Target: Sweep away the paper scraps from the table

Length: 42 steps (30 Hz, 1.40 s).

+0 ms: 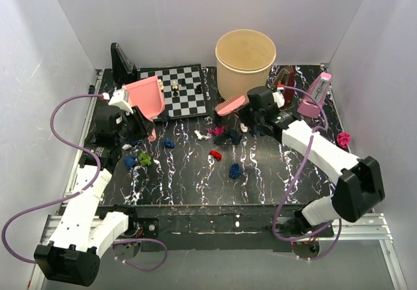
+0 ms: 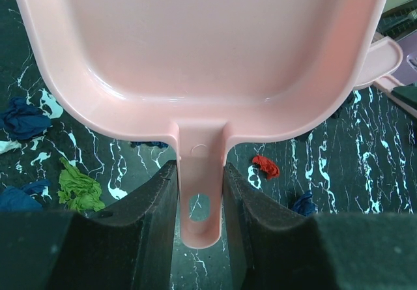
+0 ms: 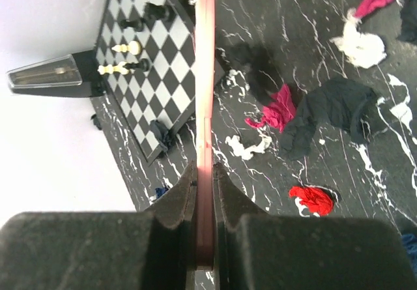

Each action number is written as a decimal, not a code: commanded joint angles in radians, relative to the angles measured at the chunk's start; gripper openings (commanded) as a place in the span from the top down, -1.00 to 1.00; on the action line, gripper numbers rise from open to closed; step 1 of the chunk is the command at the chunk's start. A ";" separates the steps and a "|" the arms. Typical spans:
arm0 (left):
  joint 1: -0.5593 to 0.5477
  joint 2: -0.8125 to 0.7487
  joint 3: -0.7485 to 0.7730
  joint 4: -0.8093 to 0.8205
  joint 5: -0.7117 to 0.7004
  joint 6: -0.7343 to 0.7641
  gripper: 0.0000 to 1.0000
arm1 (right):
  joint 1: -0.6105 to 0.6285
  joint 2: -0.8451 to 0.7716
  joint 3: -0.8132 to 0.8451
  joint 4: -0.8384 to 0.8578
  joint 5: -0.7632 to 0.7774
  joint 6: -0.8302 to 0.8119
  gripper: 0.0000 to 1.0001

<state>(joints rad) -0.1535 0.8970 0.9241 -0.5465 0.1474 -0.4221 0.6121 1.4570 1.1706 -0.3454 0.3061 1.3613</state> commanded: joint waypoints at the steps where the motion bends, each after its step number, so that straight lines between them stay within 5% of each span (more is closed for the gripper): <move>1: 0.002 -0.041 0.019 -0.007 0.000 0.039 0.57 | 0.000 -0.024 -0.071 0.185 -0.013 -0.181 0.97; 5: 0.002 -0.055 0.038 -0.043 -0.026 0.069 0.56 | 0.001 0.055 -0.008 0.290 -0.163 -0.238 0.97; 12: 0.002 -0.099 0.047 -0.061 -0.092 0.124 0.55 | 0.064 0.386 0.345 0.295 -0.536 -0.350 0.97; 20: 0.003 -0.115 0.056 -0.084 -0.170 0.178 0.55 | 0.164 0.614 0.546 0.295 -0.572 -0.360 0.97; 26: 0.002 -0.124 0.044 -0.082 -0.178 0.186 0.55 | 0.167 0.724 0.761 -0.117 -0.415 -0.314 0.97; 30: 0.002 -0.129 0.036 -0.075 -0.169 0.189 0.55 | 0.167 0.571 0.628 -0.318 -0.244 -0.271 0.97; 34: 0.002 -0.129 0.036 -0.069 -0.166 0.190 0.56 | 0.167 0.314 0.346 -0.241 -0.151 -0.275 0.97; 38: 0.002 -0.115 0.055 -0.063 -0.158 0.198 0.56 | 0.167 0.161 0.123 0.125 -0.353 -0.416 0.97; 42: 0.002 -0.130 0.029 -0.052 -0.186 0.191 0.60 | 0.196 0.271 0.243 0.143 -0.525 -0.497 0.97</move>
<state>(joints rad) -0.1535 0.7891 0.9436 -0.6270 -0.0120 -0.2398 0.7757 1.6138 1.3231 -0.3641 -0.0353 0.9798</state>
